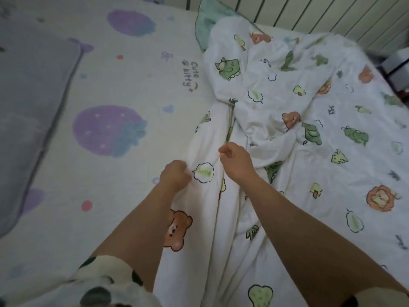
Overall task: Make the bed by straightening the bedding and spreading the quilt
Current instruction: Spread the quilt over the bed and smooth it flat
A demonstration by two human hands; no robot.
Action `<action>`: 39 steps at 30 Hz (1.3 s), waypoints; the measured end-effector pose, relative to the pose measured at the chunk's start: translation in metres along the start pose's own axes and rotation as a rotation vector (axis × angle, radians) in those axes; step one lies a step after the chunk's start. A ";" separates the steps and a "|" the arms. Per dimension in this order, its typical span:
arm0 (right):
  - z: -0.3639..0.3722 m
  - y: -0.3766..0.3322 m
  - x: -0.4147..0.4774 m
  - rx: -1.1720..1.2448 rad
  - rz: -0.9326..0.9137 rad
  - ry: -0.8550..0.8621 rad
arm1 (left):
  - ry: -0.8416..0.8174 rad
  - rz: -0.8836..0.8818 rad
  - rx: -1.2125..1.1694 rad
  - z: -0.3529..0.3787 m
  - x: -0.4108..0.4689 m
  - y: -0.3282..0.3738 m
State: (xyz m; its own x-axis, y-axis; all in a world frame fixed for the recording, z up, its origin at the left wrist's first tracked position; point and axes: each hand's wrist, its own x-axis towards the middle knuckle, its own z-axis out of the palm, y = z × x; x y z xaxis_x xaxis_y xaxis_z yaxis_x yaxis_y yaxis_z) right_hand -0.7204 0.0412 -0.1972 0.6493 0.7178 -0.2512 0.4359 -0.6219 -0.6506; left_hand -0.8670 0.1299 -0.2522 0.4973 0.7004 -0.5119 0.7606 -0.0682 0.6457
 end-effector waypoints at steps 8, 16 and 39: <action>-0.009 -0.019 0.064 0.032 0.172 -0.009 | 0.067 0.167 -0.126 -0.046 -0.004 -0.002; 0.023 -0.062 0.111 0.346 0.444 -0.051 | -0.299 0.179 -0.290 -0.089 -0.040 -0.029; 0.026 -0.071 0.007 0.423 0.008 -1.334 | -0.031 -0.298 -0.889 -0.102 -0.027 -0.027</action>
State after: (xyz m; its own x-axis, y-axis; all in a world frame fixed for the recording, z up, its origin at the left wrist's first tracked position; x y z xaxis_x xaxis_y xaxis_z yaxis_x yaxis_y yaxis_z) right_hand -0.7629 0.0986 -0.1714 -0.5280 0.6166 -0.5840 0.0608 -0.6585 -0.7502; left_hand -0.9432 0.1850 -0.1977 0.3539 0.5815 -0.7325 0.2668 0.6879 0.6750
